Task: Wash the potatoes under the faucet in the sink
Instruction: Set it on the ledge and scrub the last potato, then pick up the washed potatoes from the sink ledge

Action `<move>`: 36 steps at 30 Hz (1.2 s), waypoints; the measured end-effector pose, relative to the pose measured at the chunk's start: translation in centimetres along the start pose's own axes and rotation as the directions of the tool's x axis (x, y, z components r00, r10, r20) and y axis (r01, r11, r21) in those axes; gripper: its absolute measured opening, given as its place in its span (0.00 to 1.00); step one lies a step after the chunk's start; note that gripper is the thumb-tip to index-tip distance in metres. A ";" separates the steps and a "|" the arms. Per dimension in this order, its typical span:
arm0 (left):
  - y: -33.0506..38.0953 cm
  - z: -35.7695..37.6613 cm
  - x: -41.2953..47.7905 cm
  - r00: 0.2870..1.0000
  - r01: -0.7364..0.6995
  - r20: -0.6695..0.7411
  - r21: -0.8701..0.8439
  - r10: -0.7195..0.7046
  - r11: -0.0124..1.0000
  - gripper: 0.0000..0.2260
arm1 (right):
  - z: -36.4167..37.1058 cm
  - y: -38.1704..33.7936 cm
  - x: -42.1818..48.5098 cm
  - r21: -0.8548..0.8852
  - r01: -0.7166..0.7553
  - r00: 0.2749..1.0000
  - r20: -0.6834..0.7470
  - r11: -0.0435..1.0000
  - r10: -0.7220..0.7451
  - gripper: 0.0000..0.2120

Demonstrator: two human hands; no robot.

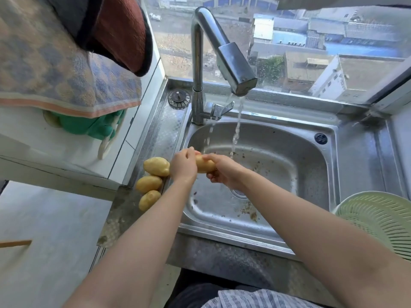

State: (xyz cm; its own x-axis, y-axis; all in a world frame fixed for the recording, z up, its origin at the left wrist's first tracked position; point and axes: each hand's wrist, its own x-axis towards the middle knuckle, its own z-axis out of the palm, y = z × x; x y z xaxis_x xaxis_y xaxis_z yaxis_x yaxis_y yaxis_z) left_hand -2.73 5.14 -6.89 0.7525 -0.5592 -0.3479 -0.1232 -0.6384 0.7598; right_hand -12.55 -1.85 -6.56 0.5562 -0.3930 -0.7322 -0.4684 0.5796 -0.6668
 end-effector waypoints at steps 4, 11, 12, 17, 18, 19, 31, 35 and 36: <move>-2.0 -3.4 0.5 0.975 0.007 -0.219 0.160 0.029 0.987 0.13 | 2.6 -0.3 1.4 -0.111 0.122 0.989 -0.073 0.986 -0.130 0.15; -3.2 -5.8 1.7 0.964 -0.032 -0.227 0.412 0.137 0.911 0.13 | 8.3 -0.9 5.8 -0.209 0.257 0.921 -0.243 0.944 -0.305 0.20; -3.6 -6.0 2.0 0.970 -0.039 -0.201 0.434 0.139 0.900 0.15 | 8.8 -1.0 6.1 -0.221 0.263 0.914 -0.256 0.939 -0.316 0.20; -4.8 -6.6 2.9 0.979 -0.056 -0.144 0.485 0.143 0.873 0.16 | 9.4 -0.9 7.3 -0.402 0.290 0.882 -0.240 0.868 -0.406 0.22; -4.9 -6.6 3.0 0.980 -0.053 -0.140 0.492 0.139 0.869 0.16 | 9.4 -0.8 7.3 -0.437 0.287 0.878 -0.237 0.852 -0.417 0.23; -4.8 -6.6 3.0 0.981 -0.049 -0.139 0.498 0.135 0.866 0.16 | 9.3 -0.7 7.2 -0.475 0.287 0.872 -0.230 0.832 -0.432 0.24; 0.6 -1.7 3.3 0.954 -0.277 -0.015 0.331 0.298 0.902 0.13 | -1.1 0.5 3.6 -0.278 0.221 0.858 -0.401 0.935 -0.322 0.12; 3.2 0.3 4.4 0.971 -0.237 0.076 0.207 0.226 0.949 0.20 | -4.0 -2.9 3.1 -0.231 0.289 0.787 -0.494 0.929 -0.368 0.06; 3.9 0.5 4.8 0.973 -0.225 0.086 0.188 0.212 0.956 0.22 | -4.3 -3.9 3.2 -0.244 0.302 0.784 -0.486 0.922 -0.386 0.06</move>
State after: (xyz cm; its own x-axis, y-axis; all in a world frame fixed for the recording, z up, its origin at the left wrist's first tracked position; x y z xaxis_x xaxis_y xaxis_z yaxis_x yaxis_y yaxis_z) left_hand 0.06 -0.29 -5.88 0.6509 -0.7251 -0.2247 -0.4084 -0.5840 0.7016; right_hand -11.88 -8.45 -6.87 0.2834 -0.8786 -0.3843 -0.4313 0.2411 -0.8694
